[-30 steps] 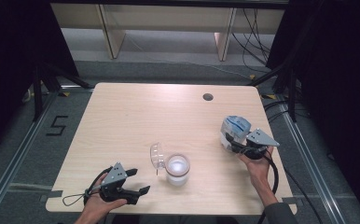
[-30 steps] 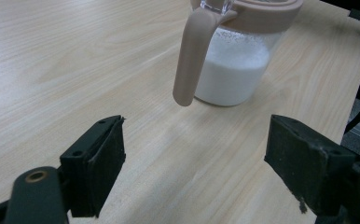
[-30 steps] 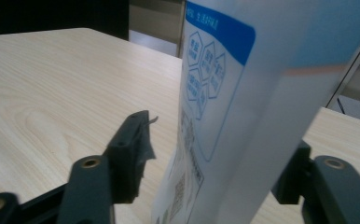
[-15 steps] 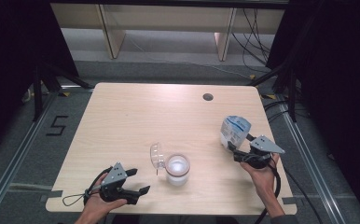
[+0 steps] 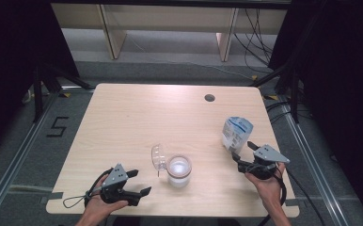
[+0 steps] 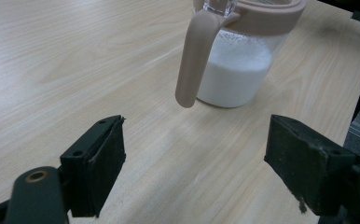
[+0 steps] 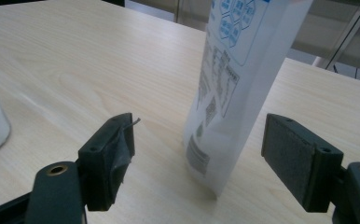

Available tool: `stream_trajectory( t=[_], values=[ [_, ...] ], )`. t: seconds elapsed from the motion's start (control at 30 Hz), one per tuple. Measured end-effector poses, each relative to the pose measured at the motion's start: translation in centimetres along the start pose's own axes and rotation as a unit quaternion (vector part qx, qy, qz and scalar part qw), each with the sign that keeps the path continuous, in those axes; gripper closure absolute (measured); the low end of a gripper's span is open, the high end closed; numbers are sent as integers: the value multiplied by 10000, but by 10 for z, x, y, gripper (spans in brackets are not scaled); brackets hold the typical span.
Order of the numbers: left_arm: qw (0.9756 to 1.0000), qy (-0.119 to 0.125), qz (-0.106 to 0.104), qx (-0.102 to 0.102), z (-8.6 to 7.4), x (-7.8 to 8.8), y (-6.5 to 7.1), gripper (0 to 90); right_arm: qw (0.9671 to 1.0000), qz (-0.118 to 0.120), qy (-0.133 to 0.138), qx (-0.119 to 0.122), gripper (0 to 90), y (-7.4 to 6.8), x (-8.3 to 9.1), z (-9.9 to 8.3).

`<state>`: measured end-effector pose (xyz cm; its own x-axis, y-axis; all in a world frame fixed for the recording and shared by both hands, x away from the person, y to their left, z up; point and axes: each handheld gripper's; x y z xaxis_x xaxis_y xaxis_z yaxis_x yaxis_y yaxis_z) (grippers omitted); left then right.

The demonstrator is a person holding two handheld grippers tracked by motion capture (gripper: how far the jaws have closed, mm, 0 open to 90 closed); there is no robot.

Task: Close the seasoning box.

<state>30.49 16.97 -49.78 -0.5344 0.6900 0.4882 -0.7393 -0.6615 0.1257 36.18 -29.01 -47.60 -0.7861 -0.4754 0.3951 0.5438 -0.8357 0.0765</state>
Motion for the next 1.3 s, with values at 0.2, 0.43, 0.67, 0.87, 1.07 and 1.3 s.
stream_trajectory(
  t=[0.2, 0.43, 0.67, 0.87, 1.07, 1.3],
  values=[
    [10000, 60, 26, 54, 1, 1, -2, 197, 9997, 221, -50, -123, 266, -5, 4, -4],
    [9998, 98, 100, 143, 5, 2, -2, 217, 9993, 284, -78, -215, 266, -15, 12, -4],
    [9997, 118, 137, 183, 8, 1, -4, 230, 9987, 472, -60, -195, 253, -22, 20, -5],
    [9993, 208, 121, 275, 13, -1, -4, 245, 9978, 620, -62, -210, 247, -31, 29, -8],
    [9993, 231, 135, 247, 20, -5, -1, 261, 9971, 702, -152, -240, 248, -36, 35, -14],
    [9993, 258, 123, 240, 27, -7, -2, 306, 9965, 789, -175, -233, 248, -41, 41, -17]
  ],
)
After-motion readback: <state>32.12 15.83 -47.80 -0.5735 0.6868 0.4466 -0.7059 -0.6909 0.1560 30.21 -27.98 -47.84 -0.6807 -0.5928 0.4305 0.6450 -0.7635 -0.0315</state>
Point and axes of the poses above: each handheld gripper's, and its own axes: x roughly backward along the jaws, z roughly out of its top, y roughly to its right, and after that the axes turned 2 degrees about z, right-handed
